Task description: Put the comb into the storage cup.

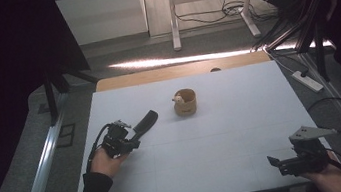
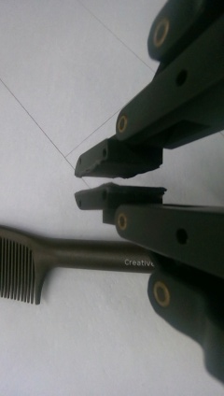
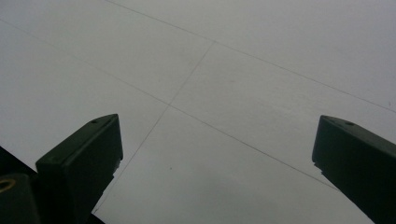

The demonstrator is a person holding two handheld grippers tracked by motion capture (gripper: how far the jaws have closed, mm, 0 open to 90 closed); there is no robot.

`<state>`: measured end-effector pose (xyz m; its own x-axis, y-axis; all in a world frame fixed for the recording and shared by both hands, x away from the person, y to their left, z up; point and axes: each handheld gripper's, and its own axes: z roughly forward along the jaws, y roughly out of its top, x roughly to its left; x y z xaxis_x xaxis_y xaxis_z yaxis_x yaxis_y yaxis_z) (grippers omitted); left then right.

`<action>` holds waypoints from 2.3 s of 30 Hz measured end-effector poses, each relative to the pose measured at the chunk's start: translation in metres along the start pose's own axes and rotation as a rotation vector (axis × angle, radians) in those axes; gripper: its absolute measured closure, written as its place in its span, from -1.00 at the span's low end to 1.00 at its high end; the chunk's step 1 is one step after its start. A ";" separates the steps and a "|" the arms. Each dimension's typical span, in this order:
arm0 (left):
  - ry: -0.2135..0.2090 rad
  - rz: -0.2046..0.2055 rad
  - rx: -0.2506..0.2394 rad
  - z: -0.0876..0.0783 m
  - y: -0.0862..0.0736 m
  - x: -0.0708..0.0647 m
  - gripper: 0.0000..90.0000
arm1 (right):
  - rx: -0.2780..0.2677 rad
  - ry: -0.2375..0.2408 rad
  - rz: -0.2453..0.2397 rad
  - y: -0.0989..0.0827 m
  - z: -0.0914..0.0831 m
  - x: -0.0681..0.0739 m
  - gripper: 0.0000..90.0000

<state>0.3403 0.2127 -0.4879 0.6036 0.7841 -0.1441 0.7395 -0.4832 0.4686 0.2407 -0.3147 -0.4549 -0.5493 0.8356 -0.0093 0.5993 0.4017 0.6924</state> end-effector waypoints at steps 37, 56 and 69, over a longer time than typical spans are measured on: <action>0.032 -0.086 -0.020 -0.009 -0.006 0.030 -1.00 | 0.004 0.004 -0.005 0.000 0.000 0.000 -0.94; 0.074 -0.041 0.045 0.021 -0.006 0.029 -1.00 | 0.007 0.006 -0.011 0.000 0.001 0.001 -0.94; 0.082 -0.031 0.099 0.038 -0.008 0.031 -1.00 | 0.008 0.007 -0.014 0.000 0.001 0.001 -0.94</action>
<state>0.3642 0.2261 -0.5298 0.5565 0.8267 -0.0834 0.7858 -0.4910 0.3761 0.2410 -0.3133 -0.4556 -0.5619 0.8271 -0.0142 0.5961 0.4168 0.6862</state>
